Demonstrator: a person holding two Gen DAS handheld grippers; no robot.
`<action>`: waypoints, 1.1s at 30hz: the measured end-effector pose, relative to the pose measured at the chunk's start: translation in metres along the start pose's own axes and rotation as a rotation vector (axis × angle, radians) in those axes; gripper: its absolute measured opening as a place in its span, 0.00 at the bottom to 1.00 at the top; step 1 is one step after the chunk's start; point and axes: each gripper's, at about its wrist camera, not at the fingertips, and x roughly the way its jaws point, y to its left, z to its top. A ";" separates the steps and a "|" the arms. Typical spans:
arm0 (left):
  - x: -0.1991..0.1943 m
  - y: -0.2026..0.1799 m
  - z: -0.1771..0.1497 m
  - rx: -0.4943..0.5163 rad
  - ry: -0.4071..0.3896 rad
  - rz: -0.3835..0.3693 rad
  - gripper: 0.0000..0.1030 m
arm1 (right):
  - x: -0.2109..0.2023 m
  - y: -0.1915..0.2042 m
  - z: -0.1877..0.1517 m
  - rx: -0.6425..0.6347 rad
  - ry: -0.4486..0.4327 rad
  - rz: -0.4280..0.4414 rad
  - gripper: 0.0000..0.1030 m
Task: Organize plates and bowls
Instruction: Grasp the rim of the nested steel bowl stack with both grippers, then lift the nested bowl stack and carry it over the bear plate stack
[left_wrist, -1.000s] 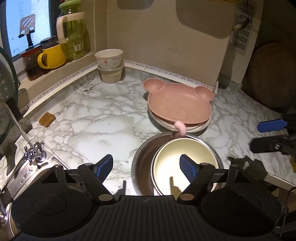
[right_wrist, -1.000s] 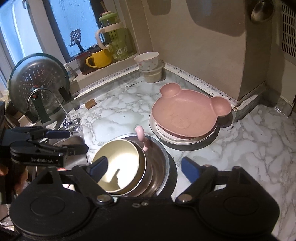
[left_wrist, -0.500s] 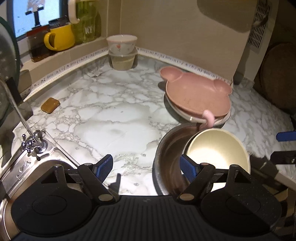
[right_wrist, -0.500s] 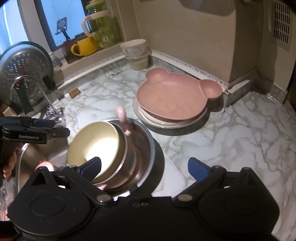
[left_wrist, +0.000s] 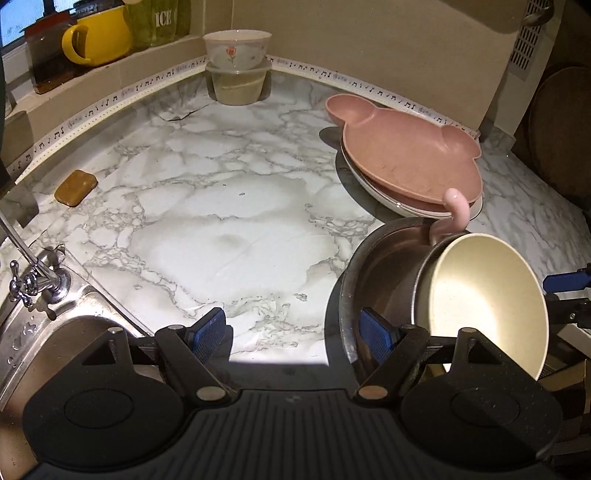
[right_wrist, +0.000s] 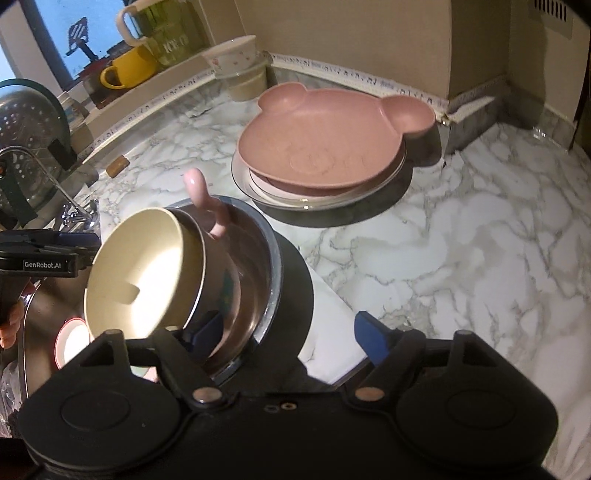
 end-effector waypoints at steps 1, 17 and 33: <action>0.002 0.000 0.000 0.001 0.005 -0.003 0.77 | 0.002 0.000 0.000 0.005 0.002 0.000 0.71; 0.020 0.005 0.008 -0.107 0.089 -0.148 0.36 | 0.020 -0.007 -0.001 0.129 0.055 0.054 0.34; 0.017 0.000 0.005 -0.191 0.116 -0.167 0.10 | 0.022 -0.007 0.001 0.208 0.061 0.105 0.11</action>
